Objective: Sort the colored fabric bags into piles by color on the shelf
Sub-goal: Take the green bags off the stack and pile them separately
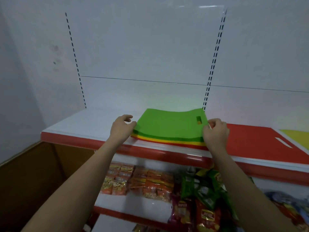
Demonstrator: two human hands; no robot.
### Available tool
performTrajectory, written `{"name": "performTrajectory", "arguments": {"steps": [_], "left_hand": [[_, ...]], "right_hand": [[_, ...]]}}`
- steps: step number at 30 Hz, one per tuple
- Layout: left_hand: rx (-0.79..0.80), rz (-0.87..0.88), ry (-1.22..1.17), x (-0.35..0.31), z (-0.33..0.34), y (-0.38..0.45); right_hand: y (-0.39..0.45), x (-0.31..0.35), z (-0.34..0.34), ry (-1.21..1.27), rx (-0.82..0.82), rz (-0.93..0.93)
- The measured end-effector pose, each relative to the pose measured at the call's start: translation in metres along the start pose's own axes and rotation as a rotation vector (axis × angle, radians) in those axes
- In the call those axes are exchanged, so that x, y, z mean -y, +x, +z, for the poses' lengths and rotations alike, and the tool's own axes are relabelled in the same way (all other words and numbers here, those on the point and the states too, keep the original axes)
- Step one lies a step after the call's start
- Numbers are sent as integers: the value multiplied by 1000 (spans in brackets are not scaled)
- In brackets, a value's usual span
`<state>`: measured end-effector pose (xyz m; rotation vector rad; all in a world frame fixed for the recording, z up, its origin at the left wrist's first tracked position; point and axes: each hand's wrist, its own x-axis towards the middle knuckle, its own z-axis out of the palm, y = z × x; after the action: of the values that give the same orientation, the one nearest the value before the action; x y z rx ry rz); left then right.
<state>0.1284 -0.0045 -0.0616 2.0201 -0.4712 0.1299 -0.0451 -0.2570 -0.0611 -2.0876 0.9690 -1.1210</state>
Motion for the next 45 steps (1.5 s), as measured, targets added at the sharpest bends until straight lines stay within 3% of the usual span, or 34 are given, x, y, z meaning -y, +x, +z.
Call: {"name": "performTrajectory", "arguments": {"steps": [6,12,25,30,37,39,42,45], "left_hand": [[74,-6,145,20,36,26],[11,72,253,36,48,31],[84,106,246,37,45,29],[131,39,242,33,44,27],[230,-153,-6,39,47,46],[211,-142,81,26,43,43],[126,-74,411,4,34,41],[78,-17,362,-15,24,42]], "right_hand": [[-8,-13,21,226,-29,147],[-7,-24,31,236,-93,71],[-11,-28,33,197,-190,-26],[-11,-33,38,183,-191,-75],[-11,-31,35,112,-197,-70],[-10,-31,36,95,-198,-88],[-8,-23,34,2,-191,-118],[-5,-8,24,-27,-171,-176]]}}
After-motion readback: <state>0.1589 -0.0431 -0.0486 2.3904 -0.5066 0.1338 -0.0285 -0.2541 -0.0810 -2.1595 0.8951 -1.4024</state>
